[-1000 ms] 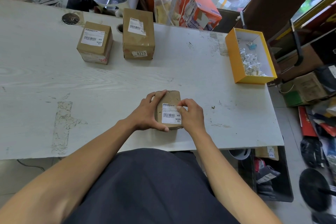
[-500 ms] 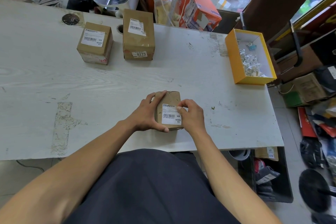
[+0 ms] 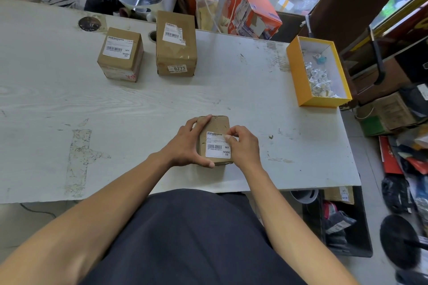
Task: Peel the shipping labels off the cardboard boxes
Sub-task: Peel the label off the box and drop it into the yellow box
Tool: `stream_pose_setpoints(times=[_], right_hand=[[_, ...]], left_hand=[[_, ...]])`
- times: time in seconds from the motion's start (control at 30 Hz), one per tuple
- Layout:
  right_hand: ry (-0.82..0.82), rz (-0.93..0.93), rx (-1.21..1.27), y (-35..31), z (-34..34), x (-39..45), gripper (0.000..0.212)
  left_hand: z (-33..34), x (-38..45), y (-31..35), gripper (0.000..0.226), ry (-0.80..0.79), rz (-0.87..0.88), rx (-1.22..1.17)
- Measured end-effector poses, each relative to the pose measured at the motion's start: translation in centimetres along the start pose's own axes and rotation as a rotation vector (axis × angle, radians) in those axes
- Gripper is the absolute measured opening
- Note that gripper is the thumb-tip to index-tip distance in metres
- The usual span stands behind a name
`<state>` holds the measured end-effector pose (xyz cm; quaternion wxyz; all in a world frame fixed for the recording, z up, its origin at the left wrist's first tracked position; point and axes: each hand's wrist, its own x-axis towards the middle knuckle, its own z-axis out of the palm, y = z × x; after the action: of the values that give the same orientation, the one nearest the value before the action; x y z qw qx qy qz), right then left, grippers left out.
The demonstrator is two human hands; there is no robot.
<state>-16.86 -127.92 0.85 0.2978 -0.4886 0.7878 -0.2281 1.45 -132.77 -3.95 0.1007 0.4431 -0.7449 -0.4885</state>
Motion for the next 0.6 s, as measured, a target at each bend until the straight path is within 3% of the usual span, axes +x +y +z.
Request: stream_pose_setpoints(times=[0.6], right_hand=[[-0.008,-0.024,-0.029,-0.25,0.07,-0.16,0.008]], left_hand=[[-0.02,-0.07,-0.03,0.137,-0.005,0.003,-0.009]])
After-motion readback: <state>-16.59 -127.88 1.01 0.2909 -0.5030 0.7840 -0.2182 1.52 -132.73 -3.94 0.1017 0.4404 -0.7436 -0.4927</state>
